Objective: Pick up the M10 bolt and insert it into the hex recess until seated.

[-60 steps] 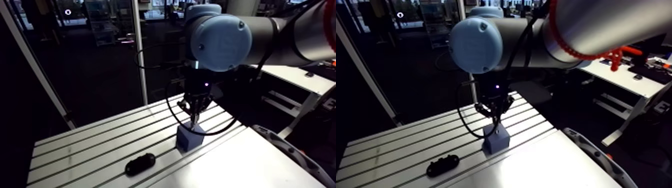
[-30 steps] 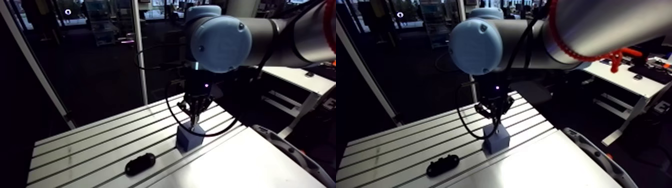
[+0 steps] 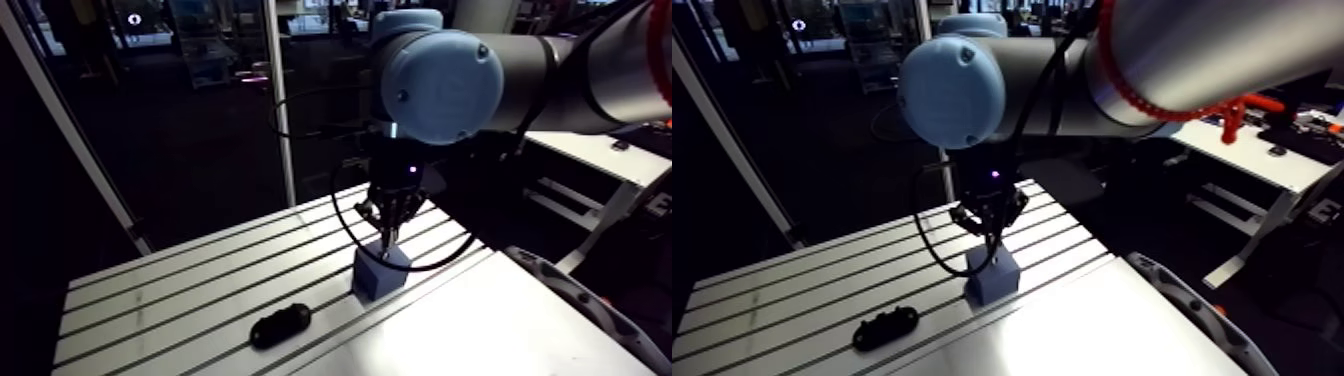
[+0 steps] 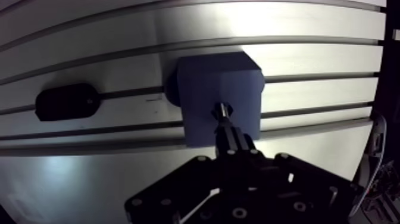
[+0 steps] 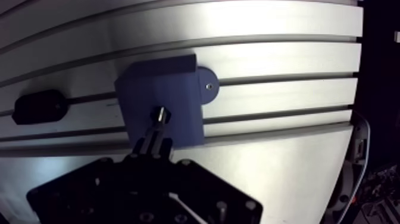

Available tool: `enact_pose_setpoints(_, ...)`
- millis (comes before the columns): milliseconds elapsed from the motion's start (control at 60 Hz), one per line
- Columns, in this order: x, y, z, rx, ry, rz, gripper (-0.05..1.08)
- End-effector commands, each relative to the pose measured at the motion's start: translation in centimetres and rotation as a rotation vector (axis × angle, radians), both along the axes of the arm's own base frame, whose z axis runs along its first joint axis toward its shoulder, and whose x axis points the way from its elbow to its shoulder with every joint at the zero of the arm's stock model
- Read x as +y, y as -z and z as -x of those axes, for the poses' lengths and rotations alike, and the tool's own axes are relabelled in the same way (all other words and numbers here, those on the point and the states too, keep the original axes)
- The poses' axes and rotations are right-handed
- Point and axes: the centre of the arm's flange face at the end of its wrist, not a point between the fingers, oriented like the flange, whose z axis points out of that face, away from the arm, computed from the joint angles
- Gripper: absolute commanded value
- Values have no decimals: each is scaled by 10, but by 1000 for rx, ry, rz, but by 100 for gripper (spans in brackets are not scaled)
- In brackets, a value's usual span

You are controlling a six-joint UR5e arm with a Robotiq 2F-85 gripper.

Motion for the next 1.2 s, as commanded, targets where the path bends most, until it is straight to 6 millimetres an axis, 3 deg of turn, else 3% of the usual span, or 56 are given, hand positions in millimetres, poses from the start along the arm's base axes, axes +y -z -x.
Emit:
enact_pose_setpoints(17, 1, 1, 1, 0, 0, 0, 108)
enact_pose_setpoints(383, 2, 6, 3, -7, -5, 5, 108)
enact_pose_setpoints(1200, 4, -14, 9, 23, -9, -13, 107)
